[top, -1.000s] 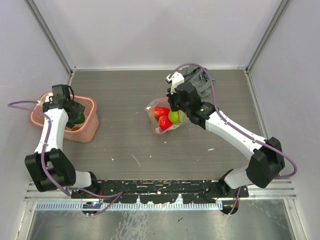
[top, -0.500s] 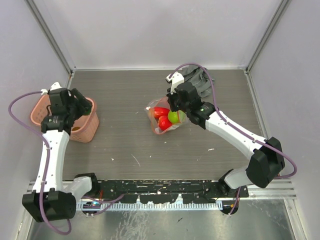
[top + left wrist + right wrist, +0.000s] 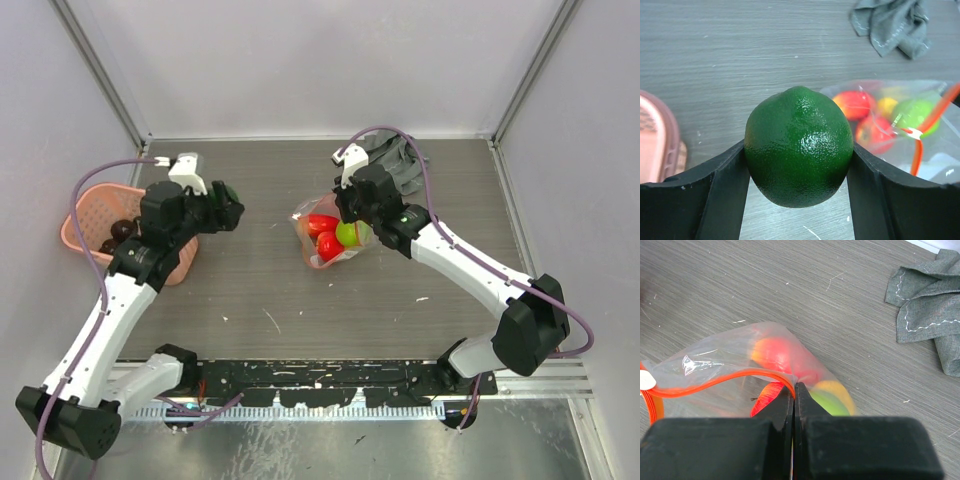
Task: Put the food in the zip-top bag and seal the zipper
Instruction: Pick up the fake fruit from the bin, then place the fake fruit in the zipper food storage bag.
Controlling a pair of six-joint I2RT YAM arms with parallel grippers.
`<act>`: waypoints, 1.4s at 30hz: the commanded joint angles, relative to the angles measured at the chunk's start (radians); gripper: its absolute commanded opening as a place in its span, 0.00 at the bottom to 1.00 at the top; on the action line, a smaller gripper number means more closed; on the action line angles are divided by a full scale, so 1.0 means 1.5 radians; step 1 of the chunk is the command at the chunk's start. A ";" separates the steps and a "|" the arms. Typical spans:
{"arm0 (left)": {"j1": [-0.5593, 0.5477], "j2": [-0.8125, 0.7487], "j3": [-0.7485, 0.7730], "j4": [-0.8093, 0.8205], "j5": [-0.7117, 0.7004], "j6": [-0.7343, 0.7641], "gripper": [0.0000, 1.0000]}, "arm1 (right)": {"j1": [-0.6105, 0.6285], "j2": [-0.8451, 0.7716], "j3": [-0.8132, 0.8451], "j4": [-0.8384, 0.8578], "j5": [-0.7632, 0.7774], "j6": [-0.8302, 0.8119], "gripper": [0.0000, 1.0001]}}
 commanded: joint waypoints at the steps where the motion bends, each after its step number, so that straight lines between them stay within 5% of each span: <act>1: -0.063 -0.029 -0.023 0.127 0.024 0.077 0.18 | -0.003 -0.024 0.012 0.028 0.003 0.003 0.01; 11: -0.249 -0.035 -0.098 0.306 0.096 0.262 0.16 | -0.003 -0.017 0.013 0.027 0.007 0.001 0.01; 22: -0.380 0.082 -0.038 0.304 0.192 0.492 0.16 | -0.002 -0.019 0.012 0.025 0.006 0.001 0.01; 29: -0.392 0.163 -0.002 0.304 0.206 0.571 0.09 | -0.002 -0.020 0.011 0.024 0.008 0.000 0.01; 42: -0.392 0.244 -0.011 0.323 0.058 0.593 0.19 | -0.003 -0.022 0.010 0.024 0.006 0.000 0.01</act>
